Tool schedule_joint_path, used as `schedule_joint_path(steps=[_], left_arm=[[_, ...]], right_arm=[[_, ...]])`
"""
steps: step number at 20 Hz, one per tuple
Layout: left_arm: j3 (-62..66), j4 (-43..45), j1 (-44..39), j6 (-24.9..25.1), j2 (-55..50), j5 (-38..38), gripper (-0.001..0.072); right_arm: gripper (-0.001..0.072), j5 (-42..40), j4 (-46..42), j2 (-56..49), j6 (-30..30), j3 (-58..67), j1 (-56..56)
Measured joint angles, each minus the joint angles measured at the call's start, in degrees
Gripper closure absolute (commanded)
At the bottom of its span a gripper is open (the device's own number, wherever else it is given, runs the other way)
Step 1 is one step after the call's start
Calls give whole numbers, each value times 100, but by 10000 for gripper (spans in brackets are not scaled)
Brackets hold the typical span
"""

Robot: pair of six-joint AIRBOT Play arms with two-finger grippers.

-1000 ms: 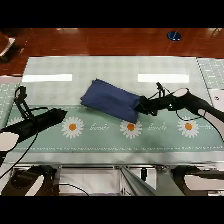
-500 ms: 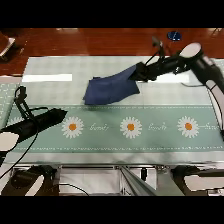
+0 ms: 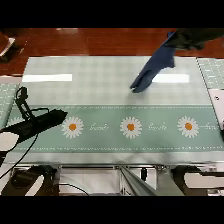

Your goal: Fold the shirts.

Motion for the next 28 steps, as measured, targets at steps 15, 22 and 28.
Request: schedule_joint_path(steps=[15,22,28], left_arm=[[0,2,0,-4,0,-256,691],[0,2,0,-4,0,-146,691],[0,2,0,-4,0,50,691]], right_arm=[[686,1735,-1331,1510,1056,120,-3239],[686,1923,-1904,2522,850,-1182,-4496],[685,1930,-2426,3775,417,-3147,-5904]])
